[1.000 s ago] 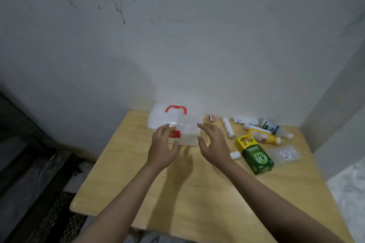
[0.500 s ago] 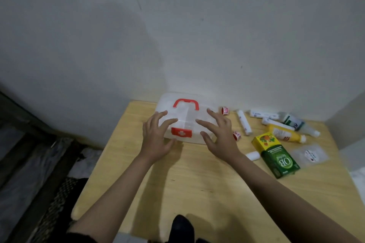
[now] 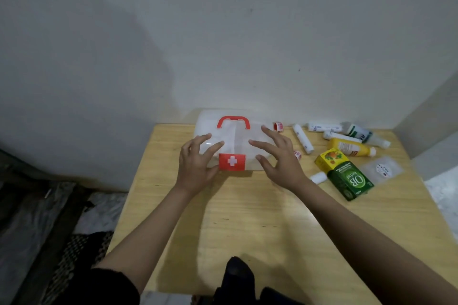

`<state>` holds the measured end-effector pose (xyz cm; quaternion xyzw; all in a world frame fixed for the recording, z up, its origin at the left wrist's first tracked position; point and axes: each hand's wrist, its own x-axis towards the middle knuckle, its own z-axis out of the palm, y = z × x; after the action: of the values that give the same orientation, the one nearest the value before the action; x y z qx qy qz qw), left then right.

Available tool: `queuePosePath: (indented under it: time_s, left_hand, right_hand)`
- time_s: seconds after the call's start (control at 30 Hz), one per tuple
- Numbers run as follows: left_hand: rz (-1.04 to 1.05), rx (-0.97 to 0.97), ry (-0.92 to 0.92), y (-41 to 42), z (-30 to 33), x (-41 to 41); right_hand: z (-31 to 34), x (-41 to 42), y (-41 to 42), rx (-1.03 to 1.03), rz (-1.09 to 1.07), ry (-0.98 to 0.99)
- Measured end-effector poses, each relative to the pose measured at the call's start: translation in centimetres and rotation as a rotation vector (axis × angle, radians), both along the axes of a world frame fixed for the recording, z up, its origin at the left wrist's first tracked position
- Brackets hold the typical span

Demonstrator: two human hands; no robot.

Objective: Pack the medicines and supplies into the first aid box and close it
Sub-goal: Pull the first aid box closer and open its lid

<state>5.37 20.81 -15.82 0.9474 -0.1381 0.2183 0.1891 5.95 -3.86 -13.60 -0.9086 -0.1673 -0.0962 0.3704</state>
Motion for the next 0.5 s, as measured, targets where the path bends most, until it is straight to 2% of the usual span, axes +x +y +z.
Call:
queuePosePath:
  time_s: [0.13,0.3,0.5]
  left_hand:
    - [-0.003,-0.106,0.029,0.0,1.3,-0.1]
    - [0.141,-0.367,0.247,-1.3,2.5,0.6]
    - [0.222,-0.430,0.301,-2.1,2.2,0.9]
  right_hand:
    - [0.2,0.0,0.0,0.012,-0.001,-0.006]
    - [-0.1,-0.3,0.4,0.025,-0.038,-0.063]
    - [-1.0,-0.5,0.4,-0.070,0.022,-0.141]
